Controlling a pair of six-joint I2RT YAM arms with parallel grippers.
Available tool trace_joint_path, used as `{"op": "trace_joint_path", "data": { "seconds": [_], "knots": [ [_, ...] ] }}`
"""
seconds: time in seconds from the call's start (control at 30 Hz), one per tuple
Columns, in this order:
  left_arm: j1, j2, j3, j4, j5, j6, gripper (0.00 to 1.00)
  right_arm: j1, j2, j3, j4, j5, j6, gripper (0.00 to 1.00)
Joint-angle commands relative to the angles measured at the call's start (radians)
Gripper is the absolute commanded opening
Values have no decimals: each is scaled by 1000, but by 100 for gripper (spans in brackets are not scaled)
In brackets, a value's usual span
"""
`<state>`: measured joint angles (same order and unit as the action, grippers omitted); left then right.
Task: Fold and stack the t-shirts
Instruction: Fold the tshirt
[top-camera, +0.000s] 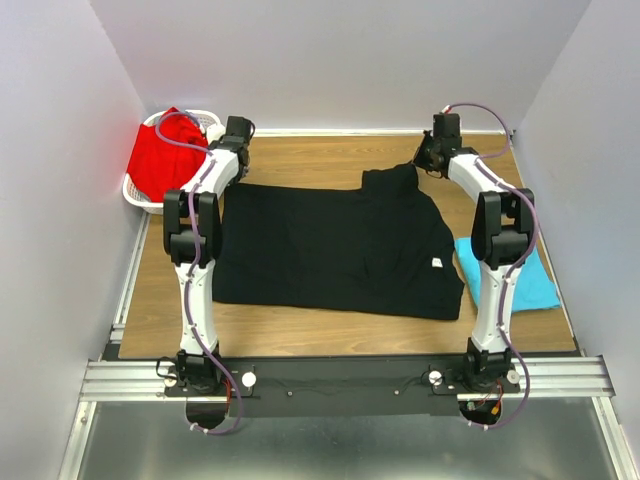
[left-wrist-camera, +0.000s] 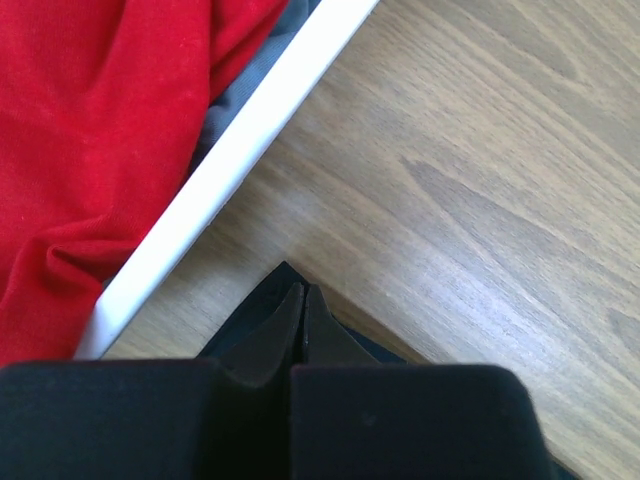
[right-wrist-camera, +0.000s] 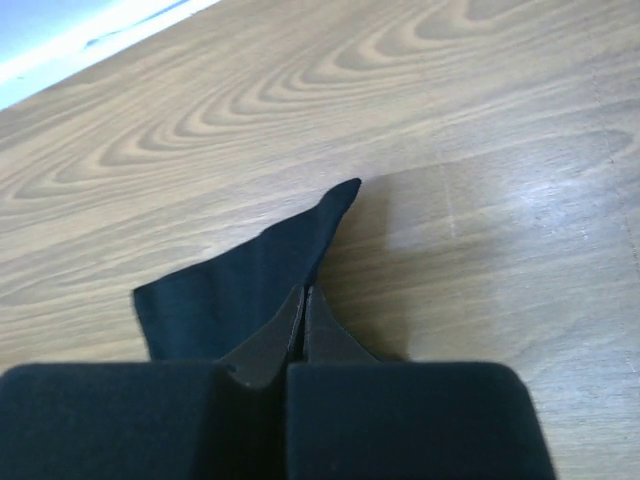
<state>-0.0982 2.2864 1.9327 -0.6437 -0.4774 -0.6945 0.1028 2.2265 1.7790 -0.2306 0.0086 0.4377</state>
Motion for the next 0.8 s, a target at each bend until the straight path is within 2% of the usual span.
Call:
{"op": "trace_joint_path", "data": {
  "seconds": [0.0,0.37,0.77],
  "knots": [
    [6,-53,-26,38,13,26,0,-12,-71,17,7,-50,10,0],
    [6,-148,-121,91,37,33,0,-15,-208,-117,10,-36,4,0],
    [5,-300,-350,177,83,12,0,-15,-413,-361,11,-13,32,0]
  ]
}}
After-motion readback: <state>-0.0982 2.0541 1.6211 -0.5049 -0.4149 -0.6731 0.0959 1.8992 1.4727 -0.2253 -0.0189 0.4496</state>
